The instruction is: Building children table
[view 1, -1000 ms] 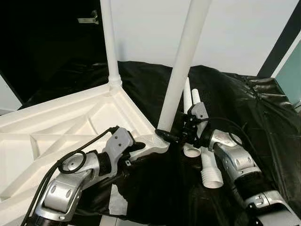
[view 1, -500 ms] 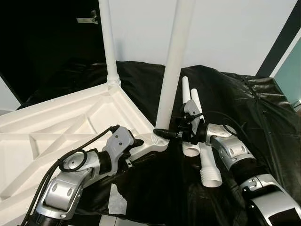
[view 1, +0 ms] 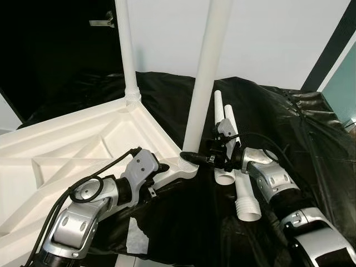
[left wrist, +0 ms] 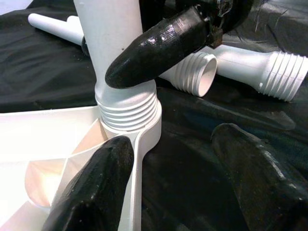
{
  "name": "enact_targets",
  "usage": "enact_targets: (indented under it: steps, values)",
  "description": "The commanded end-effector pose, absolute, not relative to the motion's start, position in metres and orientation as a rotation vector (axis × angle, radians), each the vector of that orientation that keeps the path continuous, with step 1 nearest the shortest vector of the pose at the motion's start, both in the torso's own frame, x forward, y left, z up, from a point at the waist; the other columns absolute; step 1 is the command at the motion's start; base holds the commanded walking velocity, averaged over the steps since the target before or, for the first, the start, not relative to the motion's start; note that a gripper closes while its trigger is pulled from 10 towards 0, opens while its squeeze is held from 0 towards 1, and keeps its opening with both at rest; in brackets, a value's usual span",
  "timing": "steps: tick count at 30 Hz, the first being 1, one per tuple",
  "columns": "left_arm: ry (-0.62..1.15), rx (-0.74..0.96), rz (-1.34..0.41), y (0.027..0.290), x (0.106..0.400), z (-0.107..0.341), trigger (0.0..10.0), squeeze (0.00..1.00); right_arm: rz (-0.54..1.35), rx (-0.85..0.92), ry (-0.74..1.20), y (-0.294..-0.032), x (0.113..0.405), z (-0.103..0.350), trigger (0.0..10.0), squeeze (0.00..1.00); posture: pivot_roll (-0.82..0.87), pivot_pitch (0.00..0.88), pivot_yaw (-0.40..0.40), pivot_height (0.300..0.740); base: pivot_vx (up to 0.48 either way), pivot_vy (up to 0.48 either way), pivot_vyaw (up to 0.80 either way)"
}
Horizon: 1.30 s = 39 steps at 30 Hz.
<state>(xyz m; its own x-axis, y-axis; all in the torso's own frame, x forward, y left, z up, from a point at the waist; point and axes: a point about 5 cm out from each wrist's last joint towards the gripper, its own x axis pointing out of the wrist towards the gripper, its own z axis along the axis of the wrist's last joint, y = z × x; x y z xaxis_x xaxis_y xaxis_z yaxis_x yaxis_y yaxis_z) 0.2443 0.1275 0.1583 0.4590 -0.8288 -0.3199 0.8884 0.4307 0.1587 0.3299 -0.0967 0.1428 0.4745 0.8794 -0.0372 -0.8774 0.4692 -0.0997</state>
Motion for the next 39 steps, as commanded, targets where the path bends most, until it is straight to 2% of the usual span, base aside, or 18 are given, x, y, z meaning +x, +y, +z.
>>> enact_targets:
  steps: [1, 4, 6, 9, 11, 17, 29, 39]
  values:
    - [0.194, 0.341, -0.977, 0.131, 0.249, 0.158, 10.0, 0.00, 1.009, -0.092, 0.016, -0.094, 0.327, 0.134, 10.0, 0.00, 0.11, 0.000, -0.084, 0.740, 0.000, 0.000, 0.00]
    - [0.194, 0.341, -0.977, 0.131, 0.249, 0.158, 10.0, 0.00, 1.009, -0.092, 0.016, -0.094, 0.327, 0.134, 10.0, 0.00, 0.11, 0.000, -0.084, 0.740, 0.000, 0.000, 0.00]
    - [0.196, 0.342, -0.980, 0.131, 0.248, 0.157, 10.0, 0.00, 0.866, -0.105, -0.004, -0.086, 0.322, 0.133, 10.0, 0.00, 0.10, 0.000, -0.088, 0.740, 0.000, 0.000, 0.00]
    - [0.196, 0.341, -0.982, 0.130, 0.247, 0.157, 10.0, 0.00, 0.777, -0.103, -0.011, -0.081, 0.317, 0.131, 10.0, 0.00, 0.10, 0.000, -0.088, 0.740, 0.000, 0.000, 0.00]
    - [0.197, 0.340, -0.985, 0.130, 0.247, 0.157, 10.0, 0.00, 0.619, -0.102, -0.021, -0.073, 0.306, 0.129, 10.0, 0.00, 0.10, 0.000, -0.091, 0.740, 0.000, 0.000, 0.00]
    - [0.203, 0.336, -0.988, 0.130, 0.245, 0.157, 10.0, 0.00, 0.463, -0.070, -0.015, -0.071, 0.293, 0.125, 10.0, 0.00, 0.10, 0.000, -0.086, 0.740, 0.000, 0.000, 0.00]
    - [0.207, 0.342, -1.000, 0.130, 0.246, 0.156, 10.0, 0.00, 0.341, 0.004, 0.037, -0.079, 0.291, 0.125, 10.0, 0.00, 0.09, 0.000, -0.073, 0.740, 0.000, 0.000, 0.00]
    - [0.210, 0.346, -1.006, 0.130, 0.247, 0.157, 10.0, 0.00, 0.325, 0.024, 0.104, -0.091, 0.310, 0.137, 10.0, 0.00, 0.08, 0.000, -0.067, 0.740, 0.000, 0.000, 0.00]
